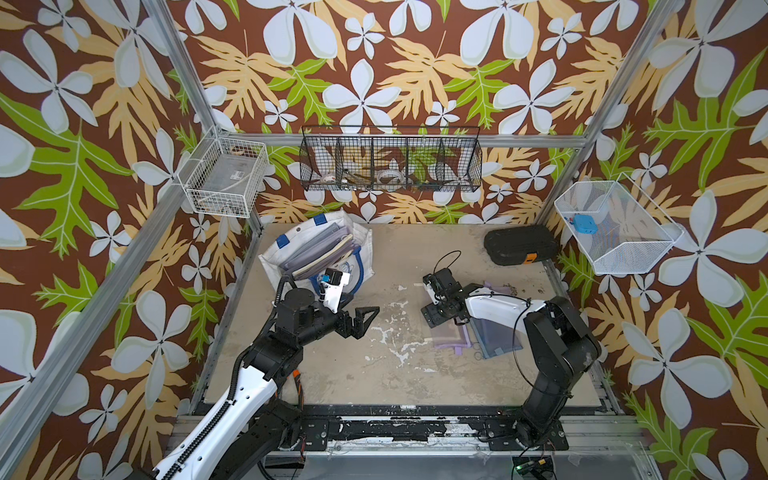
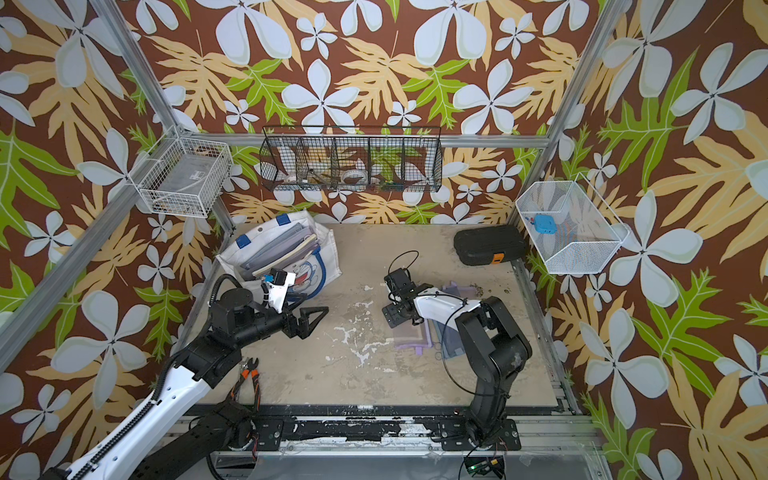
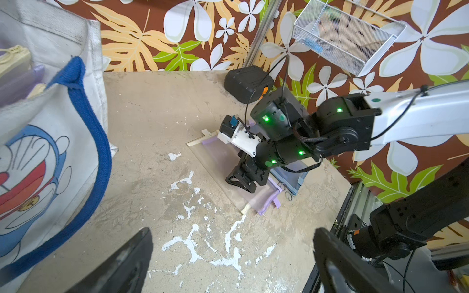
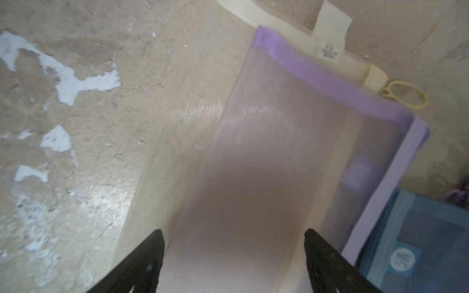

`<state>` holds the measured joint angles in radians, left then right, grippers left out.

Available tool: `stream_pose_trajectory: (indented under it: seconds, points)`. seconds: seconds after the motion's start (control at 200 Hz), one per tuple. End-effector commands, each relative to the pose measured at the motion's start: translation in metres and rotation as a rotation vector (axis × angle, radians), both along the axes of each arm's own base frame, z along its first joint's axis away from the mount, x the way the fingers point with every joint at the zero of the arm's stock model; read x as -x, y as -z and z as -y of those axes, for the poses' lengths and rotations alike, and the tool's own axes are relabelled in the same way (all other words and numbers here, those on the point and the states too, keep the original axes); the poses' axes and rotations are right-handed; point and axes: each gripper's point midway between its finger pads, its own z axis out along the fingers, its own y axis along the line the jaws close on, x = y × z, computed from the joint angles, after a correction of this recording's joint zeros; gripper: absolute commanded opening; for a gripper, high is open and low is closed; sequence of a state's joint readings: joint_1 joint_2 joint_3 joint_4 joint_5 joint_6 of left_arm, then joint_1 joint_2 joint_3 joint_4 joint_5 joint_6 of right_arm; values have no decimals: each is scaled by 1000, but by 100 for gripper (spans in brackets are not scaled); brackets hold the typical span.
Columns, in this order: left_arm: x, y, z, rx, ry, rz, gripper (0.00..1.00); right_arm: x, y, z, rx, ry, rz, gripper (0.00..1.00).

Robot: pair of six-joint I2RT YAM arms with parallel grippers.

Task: Put the pencil pouch into the canvas bag
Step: Pick up the pencil case from the pencil case.

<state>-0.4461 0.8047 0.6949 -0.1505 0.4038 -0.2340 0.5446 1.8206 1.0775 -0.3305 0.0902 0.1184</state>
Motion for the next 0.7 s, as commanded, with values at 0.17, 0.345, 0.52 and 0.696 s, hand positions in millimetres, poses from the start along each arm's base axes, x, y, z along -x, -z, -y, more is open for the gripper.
stream_pose_trajectory:
  seconds: [0.17,0.345,0.52,0.696]
  points:
    - [0,2,4,17,22,36,100,10,23,-4,-62,10,-65,69]
    - [-3,0,6,37,19,40,99,19,22,-5,-117,2,-83,38]
    - [-5,-3,7,40,21,41,98,22,15,-4,-166,1,-82,12]
    - [-5,-4,6,43,12,41,97,25,3,-8,-208,-17,-76,0]
